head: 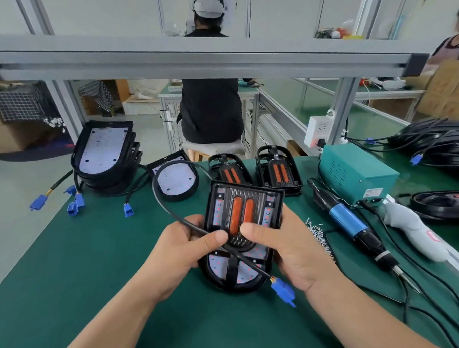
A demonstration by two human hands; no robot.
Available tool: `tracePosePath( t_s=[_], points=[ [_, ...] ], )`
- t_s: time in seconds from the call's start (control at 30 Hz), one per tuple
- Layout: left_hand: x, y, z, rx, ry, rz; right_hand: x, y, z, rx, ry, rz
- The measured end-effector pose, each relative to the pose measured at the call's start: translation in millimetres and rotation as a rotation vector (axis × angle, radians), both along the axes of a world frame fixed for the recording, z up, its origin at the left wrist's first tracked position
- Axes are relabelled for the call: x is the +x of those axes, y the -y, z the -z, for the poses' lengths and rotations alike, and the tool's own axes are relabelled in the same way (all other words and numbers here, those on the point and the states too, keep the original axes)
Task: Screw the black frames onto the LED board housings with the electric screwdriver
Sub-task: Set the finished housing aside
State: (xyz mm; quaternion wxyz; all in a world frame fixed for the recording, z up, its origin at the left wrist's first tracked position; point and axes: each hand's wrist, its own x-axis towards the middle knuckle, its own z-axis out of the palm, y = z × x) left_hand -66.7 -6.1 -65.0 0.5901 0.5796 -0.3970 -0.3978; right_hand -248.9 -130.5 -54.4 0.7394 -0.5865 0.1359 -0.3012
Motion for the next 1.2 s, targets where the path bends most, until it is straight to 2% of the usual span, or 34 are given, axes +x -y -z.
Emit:
tracePosePath(
  t_s=[0.17, 0.3, 0.53, 0.67, 0.77, 1.0, 1.03, 1.13, 1.2],
  points=[
    [-6.2, 3.2, 0.2, -0.045, 0.001, -0.004, 3.0, -5.1, 1.7, 0.088, -0.021, 0.163],
    [-5.4, 4.7, 3.5, -0.091, -0.005, -0.058, 3.8, -10.8, 1.5, 0.131, -0.026, 0.178],
    [-0.7, 4.5, 2.9, -0.120, -0.020, -0.140, 2.9, -10.9, 0.4, 0.057, -0.035, -0.108],
    [3.2, 4.2, 1.8, -0.153, -0.086, -0.181, 4.1, -9.7, 4.1, -0.059, -0.122, -0.170],
    [5.5, 3.9, 1.8, -0.163, -0.095, -0.200, 5.3, -9.2, 5.1, -0.136, -0.163, -0.108],
    [4.9, 3.8, 5.1, -0.171, -0.008, -0.122, -1.0, 0.3, 2.9, -0.137, -0.121, 0.036],
    [5.6, 4.9, 6.8, -0.158, -0.029, -0.130, -3.1, 2.7, 0.3, -0.157, -0.110, 0.039],
    [10.8, 9.3, 12.1, -0.129, -0.262, -0.103, -12.8, 13.4, -9.6, -0.210, -0.062, 0.099],
    [15.0, 11.8, 16.1, -0.070, -0.234, -0.109, -22.6, 22.0, -17.5, -0.241, -0.015, 0.170]
  ],
)
